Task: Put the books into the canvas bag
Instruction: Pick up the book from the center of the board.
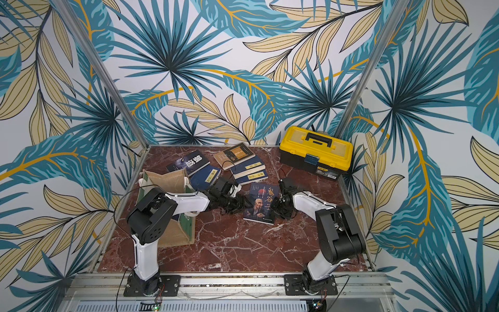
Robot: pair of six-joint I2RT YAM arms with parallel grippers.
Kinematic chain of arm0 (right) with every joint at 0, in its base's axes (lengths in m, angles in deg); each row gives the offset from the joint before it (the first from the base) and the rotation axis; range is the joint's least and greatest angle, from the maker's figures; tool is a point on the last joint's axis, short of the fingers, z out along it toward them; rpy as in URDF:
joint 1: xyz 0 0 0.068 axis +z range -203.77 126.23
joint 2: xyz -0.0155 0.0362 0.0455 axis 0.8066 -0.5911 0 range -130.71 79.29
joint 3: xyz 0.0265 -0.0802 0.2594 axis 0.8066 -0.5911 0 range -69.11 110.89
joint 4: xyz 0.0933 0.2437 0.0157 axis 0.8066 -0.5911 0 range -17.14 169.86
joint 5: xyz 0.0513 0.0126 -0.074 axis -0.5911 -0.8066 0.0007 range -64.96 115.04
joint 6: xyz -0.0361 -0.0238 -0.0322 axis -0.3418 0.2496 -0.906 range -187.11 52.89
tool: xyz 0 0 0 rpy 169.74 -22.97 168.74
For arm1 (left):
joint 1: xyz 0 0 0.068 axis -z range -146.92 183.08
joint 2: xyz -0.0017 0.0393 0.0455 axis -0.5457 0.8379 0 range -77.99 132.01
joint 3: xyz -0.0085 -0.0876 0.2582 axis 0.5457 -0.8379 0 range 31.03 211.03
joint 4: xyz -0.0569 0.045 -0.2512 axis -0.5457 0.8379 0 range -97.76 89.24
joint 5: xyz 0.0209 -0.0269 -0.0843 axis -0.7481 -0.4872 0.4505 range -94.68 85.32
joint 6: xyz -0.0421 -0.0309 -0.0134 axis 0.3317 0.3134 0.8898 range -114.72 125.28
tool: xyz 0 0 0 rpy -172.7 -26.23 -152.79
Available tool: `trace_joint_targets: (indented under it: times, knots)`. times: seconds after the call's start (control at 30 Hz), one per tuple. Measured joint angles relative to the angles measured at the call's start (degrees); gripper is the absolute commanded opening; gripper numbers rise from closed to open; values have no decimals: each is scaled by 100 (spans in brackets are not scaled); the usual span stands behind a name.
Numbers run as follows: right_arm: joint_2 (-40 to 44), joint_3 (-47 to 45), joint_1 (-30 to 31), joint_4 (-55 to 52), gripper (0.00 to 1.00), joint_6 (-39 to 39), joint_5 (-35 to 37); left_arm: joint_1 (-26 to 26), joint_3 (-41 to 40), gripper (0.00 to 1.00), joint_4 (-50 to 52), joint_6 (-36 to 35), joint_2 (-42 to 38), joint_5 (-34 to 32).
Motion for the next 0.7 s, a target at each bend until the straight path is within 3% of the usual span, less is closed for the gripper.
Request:
trace_joint_targets:
  times: [0.07, 0.2, 0.5, 0.7]
  knots:
    - [0, 0, -26, 0, 31, -2, 4, -20, 0, 58, -70, 79, 35, 116]
    - [2, -9, -48, 17, 42, -24, 50, -13, -9, 56, -129, 164, 42, 326]
    - [116, -120, -72, 59, 33, -68, 138, -7, -11, 52, -168, 229, -2, 470]
    - [297, -289, -92, 98, 33, -68, 188, 76, -11, 45, -166, 227, -9, 348]
